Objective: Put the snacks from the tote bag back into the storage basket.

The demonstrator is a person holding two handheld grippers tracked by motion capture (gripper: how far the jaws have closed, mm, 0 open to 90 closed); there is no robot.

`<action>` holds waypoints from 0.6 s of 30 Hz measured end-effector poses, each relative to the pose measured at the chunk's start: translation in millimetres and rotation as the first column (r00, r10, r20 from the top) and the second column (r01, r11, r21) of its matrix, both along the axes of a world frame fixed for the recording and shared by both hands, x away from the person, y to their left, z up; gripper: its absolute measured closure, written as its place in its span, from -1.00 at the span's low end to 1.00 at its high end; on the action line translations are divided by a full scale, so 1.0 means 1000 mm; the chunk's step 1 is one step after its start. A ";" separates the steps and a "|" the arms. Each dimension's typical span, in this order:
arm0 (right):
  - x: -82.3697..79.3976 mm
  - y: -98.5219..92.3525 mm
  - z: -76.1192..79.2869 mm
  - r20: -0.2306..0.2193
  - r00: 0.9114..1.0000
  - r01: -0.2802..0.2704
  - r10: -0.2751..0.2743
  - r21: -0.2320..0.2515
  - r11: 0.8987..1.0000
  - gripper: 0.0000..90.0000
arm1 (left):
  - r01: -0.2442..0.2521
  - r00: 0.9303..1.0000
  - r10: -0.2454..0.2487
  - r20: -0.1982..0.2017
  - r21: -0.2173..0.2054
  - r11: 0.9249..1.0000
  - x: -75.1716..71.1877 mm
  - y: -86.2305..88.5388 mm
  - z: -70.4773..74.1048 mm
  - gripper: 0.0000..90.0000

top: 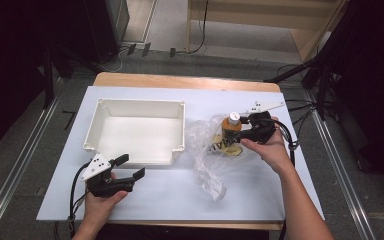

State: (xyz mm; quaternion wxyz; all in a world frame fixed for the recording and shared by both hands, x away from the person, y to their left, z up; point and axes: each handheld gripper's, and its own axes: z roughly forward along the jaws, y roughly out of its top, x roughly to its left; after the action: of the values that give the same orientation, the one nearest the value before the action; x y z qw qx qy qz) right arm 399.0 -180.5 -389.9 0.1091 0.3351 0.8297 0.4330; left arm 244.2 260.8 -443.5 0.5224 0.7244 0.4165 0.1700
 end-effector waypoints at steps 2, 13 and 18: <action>0.001 0.001 0.000 -0.001 1.000 0.000 0.000 -0.002 1.000 -0.36 | -0.004 1.000 0.004 -0.006 -0.008 1.000 0.000 0.002 -0.001 -0.65; 0.005 0.008 -0.007 -0.027 1.000 0.006 -0.007 -0.030 1.000 -0.36 | 0.004 1.000 -0.004 -0.006 -0.027 1.000 0.001 0.005 -0.001 -0.64; 0.006 0.009 -0.008 -0.030 1.000 0.005 -0.005 -0.022 1.000 -0.36 | 0.008 1.000 -0.008 -0.014 -0.028 1.000 0.002 0.005 -0.003 -0.64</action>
State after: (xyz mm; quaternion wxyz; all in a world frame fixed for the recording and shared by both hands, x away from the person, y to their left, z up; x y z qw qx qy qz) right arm 404.8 -171.6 -398.3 0.1014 0.3425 0.8351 0.4183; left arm 246.3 265.6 -446.4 0.5303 0.7197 0.4197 0.1568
